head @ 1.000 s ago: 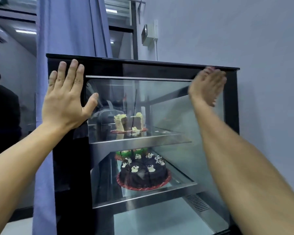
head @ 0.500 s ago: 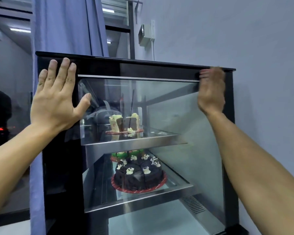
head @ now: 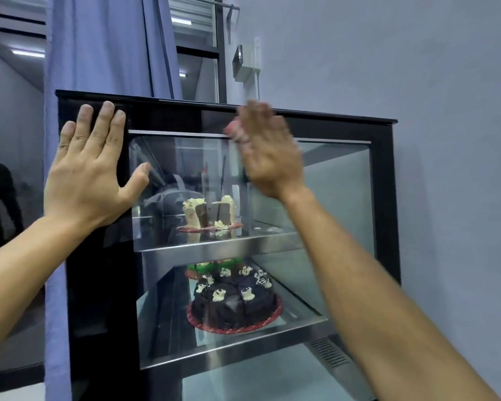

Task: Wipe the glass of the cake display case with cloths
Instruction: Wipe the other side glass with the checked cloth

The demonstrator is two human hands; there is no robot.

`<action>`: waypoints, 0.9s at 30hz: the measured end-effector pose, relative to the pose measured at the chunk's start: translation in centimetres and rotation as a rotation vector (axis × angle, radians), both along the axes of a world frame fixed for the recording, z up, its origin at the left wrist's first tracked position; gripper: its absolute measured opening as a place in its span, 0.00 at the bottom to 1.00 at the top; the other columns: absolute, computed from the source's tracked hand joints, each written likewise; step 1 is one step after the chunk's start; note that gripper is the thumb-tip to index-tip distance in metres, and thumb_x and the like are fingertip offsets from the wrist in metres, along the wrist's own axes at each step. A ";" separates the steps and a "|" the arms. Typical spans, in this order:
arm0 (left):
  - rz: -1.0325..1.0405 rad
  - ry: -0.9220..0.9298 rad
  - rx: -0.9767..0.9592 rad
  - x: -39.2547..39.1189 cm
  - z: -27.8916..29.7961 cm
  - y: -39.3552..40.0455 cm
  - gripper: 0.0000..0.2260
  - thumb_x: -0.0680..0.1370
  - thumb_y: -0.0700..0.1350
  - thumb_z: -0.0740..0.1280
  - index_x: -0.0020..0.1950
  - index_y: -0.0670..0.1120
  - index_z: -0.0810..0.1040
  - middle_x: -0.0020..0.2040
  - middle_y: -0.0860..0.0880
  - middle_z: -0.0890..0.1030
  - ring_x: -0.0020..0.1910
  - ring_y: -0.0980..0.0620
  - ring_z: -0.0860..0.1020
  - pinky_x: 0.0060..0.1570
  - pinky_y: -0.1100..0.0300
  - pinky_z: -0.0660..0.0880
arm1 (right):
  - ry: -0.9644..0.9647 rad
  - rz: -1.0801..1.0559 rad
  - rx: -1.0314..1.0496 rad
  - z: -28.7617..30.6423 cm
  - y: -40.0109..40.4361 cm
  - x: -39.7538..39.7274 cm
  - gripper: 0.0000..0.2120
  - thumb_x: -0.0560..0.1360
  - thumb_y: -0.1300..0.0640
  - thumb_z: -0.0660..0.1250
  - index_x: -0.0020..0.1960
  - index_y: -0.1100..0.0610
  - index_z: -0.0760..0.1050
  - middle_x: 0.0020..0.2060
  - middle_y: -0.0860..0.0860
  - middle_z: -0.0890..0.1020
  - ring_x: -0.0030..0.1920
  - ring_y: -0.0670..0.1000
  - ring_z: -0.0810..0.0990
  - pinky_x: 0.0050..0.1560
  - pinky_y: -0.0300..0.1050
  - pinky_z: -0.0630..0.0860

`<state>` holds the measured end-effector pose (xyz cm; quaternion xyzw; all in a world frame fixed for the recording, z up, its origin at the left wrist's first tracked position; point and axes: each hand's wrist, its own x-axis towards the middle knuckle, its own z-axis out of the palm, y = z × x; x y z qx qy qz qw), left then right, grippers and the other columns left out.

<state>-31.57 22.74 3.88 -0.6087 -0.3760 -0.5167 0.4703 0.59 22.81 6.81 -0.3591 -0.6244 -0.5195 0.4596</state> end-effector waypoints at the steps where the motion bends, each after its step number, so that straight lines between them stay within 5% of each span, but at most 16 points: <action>1: -0.002 0.000 0.003 0.0 0.0 0.0 0.39 0.79 0.63 0.55 0.84 0.42 0.55 0.85 0.44 0.54 0.84 0.46 0.47 0.82 0.48 0.43 | 0.105 -0.012 -0.024 0.1 0.1 3.1 0.28 0.86 0.50 0.50 0.83 0.58 0.54 0.83 0.56 0.56 0.83 0.55 0.50 0.83 0.56 0.48; 9: 0.013 -0.003 0.013 0.2 0.0 0.2 0.40 0.79 0.63 0.56 0.84 0.41 0.55 0.85 0.43 0.54 0.84 0.44 0.47 0.82 0.47 0.44 | 0.915 0.076 -0.269 0.3 -0.6 17.5 0.30 0.87 0.46 0.45 0.84 0.56 0.42 0.84 0.51 0.43 0.83 0.52 0.41 0.82 0.51 0.39; 16: 0.018 0.011 -0.009 0.3 0.0 -0.2 0.41 0.79 0.65 0.55 0.84 0.41 0.53 0.85 0.43 0.52 0.84 0.43 0.46 0.82 0.46 0.43 | 1.427 0.085 -0.191 -1.1 -0.6 14.7 0.29 0.87 0.49 0.44 0.84 0.59 0.45 0.84 0.55 0.47 0.84 0.54 0.45 0.82 0.50 0.40; 18: 0.020 0.009 -0.012 0.4 0.0 -0.2 0.40 0.79 0.65 0.55 0.84 0.41 0.53 0.85 0.43 0.51 0.84 0.43 0.46 0.82 0.46 0.42 | 1.330 0.143 -0.072 -1.2 -1.0 7.6 0.29 0.86 0.49 0.45 0.83 0.61 0.51 0.83 0.57 0.52 0.83 0.55 0.48 0.82 0.49 0.40; 20: 0.009 0.012 -0.011 0.2 0.0 0.0 0.39 0.81 0.63 0.54 0.85 0.42 0.53 0.85 0.44 0.51 0.84 0.44 0.46 0.82 0.46 0.43 | 0.862 0.190 0.093 -2.3 -1.0 -1.8 0.28 0.85 0.51 0.50 0.82 0.64 0.57 0.82 0.59 0.57 0.83 0.57 0.53 0.82 0.55 0.46; 23: -0.027 0.013 -0.011 -0.2 0.0 0.1 0.33 0.84 0.58 0.50 0.85 0.43 0.54 0.85 0.43 0.53 0.84 0.46 0.46 0.82 0.49 0.41 | 0.141 0.115 -0.039 -5.5 -0.9 -12.6 0.30 0.86 0.51 0.53 0.83 0.63 0.51 0.83 0.59 0.50 0.84 0.57 0.47 0.82 0.57 0.48; 25: -0.030 0.017 -0.014 -0.4 0.0 0.1 0.31 0.85 0.56 0.49 0.84 0.43 0.55 0.85 0.43 0.53 0.84 0.47 0.46 0.82 0.51 0.40 | -0.001 0.123 -0.080 -5.4 -1.0 -11.0 0.30 0.86 0.50 0.53 0.83 0.62 0.52 0.83 0.59 0.51 0.83 0.57 0.48 0.82 0.58 0.50; 27: -0.021 0.013 -0.015 -0.3 0.0 0.0 0.30 0.85 0.55 0.50 0.85 0.43 0.55 0.85 0.43 0.53 0.84 0.46 0.47 0.82 0.50 0.41 | 0.138 0.154 -0.055 -4.6 -0.2 -3.7 0.27 0.86 0.52 0.51 0.82 0.63 0.57 0.82 0.58 0.56 0.83 0.58 0.53 0.82 0.58 0.51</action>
